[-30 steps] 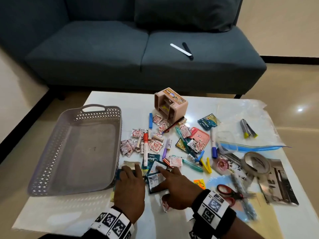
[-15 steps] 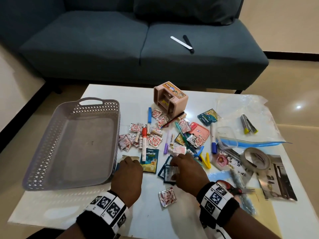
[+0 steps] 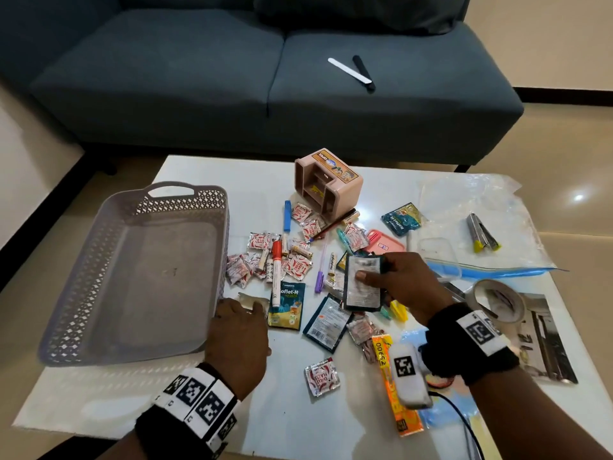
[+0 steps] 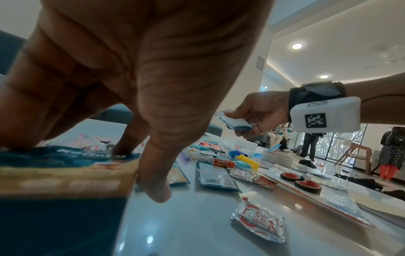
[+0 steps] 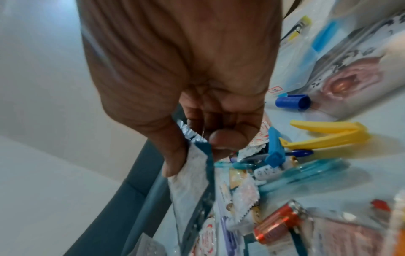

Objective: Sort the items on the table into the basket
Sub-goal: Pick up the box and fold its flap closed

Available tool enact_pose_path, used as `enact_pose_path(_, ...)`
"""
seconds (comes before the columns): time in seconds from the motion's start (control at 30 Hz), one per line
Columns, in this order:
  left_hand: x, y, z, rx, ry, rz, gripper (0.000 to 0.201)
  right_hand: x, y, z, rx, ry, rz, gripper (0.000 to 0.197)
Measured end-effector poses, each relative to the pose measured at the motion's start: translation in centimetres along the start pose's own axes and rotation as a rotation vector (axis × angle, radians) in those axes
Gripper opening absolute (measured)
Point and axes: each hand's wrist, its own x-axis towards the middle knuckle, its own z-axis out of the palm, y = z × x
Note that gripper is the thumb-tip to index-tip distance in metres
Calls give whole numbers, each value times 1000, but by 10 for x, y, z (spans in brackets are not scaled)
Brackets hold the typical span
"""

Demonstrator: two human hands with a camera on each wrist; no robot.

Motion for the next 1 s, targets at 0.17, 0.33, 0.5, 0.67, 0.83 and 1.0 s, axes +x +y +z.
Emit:
enact_pose_path(0.17,-1,-1,0,-25,-48,-8,60,-4,-9,-10,186,46,38,38)
enact_pose_path(0.33,-8,-2,-13,-99,-3,15,64,-14,-16,-13,240,19,8,35)
enact_pose_path(0.5,-23,-6,-31,-554,215,173,56,-27,-31,-10,312,23,-83,14)
enact_pose_path(0.67,-18,1,-34,-853,401,406,75,-53,-53,7,571,-190,-210,15)
enact_pose_path(0.83,-14,13,-26,-899,475,464,78,-62,-50,29,337,-163,-277,14)
enact_pose_path(1.0,-11,15,-26,-964,512,438,80,-61,-42,29,12,-64,-268,14)
